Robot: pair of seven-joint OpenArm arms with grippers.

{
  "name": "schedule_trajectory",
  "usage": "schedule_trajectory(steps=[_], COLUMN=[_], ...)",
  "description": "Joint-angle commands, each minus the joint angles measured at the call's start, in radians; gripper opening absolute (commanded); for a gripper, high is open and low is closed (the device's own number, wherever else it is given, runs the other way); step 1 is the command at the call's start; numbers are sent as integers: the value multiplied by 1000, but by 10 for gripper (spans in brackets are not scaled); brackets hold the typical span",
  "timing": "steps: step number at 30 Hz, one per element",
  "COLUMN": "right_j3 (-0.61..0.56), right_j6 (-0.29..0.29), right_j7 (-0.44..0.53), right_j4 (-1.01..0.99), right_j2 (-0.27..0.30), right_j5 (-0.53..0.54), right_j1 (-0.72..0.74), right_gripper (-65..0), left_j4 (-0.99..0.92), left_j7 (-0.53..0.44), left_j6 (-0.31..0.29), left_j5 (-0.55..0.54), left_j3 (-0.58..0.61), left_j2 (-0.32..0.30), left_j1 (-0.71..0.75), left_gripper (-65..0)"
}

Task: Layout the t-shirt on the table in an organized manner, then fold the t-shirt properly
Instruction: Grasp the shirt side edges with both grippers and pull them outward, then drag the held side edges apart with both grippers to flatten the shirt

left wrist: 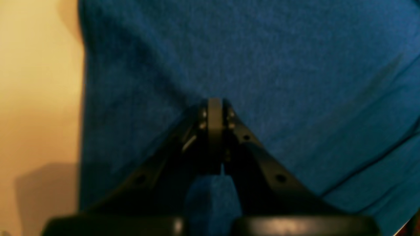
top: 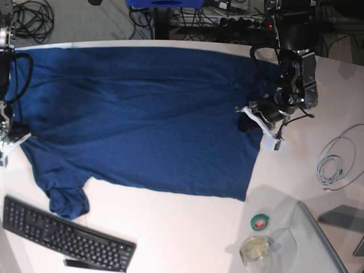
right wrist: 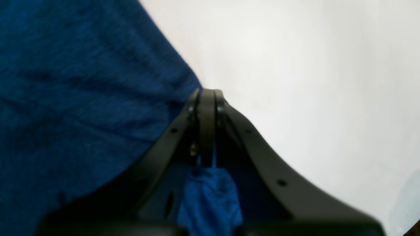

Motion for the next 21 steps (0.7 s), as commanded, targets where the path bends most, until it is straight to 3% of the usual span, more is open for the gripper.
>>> schedule_trajectory(steps=[1, 4, 6, 9, 14, 21], right_j3=[6, 3, 4, 6, 4, 4], right_j6=[-2, 3, 3, 3, 3, 3], right_j7=[27, 24, 21, -64, -107, -110], right_j4=[56, 194, 286, 354, 380, 381], right_j2=[23, 18, -19, -50, -97, -100], right_j5=[5, 5, 5, 5, 5, 5], right_j1=[19, -61, -100, -122, -128, -130], right_gripper=[-642, -642, -642, -642, -642, -642], left_j4=[59, 146, 164, 163, 164, -1], left_j7=[-23, -23, -23, -23, -23, -31], left_j6=[-6, -6, -6, -11, -12, -9], left_j5=[-19, -19, -15, -16, -12, -8], left_j3=[-23, -65, -63, -62, -60, -68], left_j2=[-9, 7, 7, 7, 7, -25], left_j1=[-7, 19, 30, 47, 82, 58], left_gripper=[-650, -650, -650, -650, -650, -650])
